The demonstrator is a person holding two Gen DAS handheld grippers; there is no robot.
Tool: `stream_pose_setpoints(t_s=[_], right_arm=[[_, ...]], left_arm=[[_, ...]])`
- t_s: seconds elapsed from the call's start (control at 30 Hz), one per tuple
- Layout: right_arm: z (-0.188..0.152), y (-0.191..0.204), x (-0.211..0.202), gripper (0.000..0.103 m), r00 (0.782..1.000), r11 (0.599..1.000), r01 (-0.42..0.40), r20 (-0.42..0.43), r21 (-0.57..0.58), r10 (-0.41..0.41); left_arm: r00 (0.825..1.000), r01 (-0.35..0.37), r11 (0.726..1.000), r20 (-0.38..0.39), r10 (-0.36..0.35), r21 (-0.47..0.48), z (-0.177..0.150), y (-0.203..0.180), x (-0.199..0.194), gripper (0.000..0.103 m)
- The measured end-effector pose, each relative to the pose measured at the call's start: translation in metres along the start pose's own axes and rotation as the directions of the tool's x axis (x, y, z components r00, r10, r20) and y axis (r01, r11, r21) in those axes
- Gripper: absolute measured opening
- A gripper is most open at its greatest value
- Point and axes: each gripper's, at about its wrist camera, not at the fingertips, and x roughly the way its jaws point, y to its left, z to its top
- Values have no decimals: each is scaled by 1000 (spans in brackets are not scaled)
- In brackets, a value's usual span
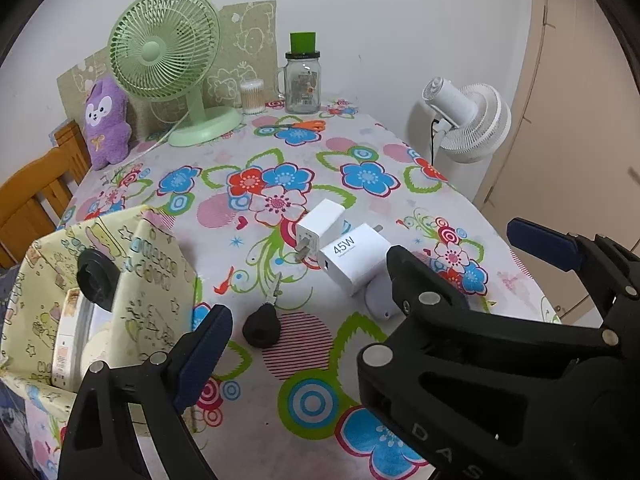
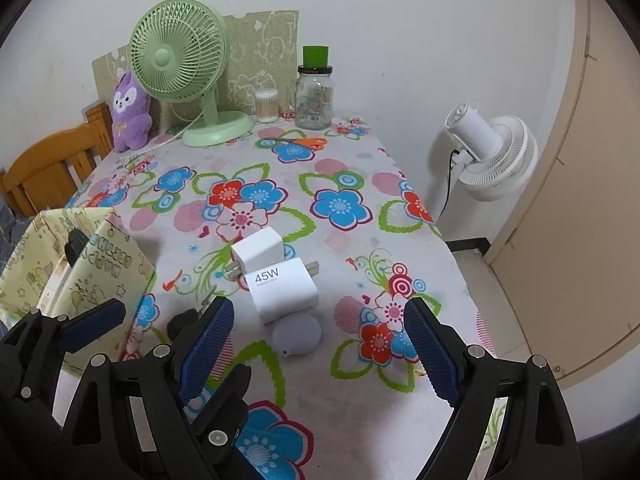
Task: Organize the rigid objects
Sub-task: 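Grasp the black car key with the left gripper while the right gripper grasps the white charger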
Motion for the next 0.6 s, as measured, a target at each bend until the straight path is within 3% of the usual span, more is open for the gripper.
stream_pose_setpoints(t_s=[0.6], right_arm=[[-15, -1, 44, 89, 998, 999, -50, -46, -20, 49]], left_arm=[[998, -19, 999, -62, 16, -46, -14, 6, 45, 93]])
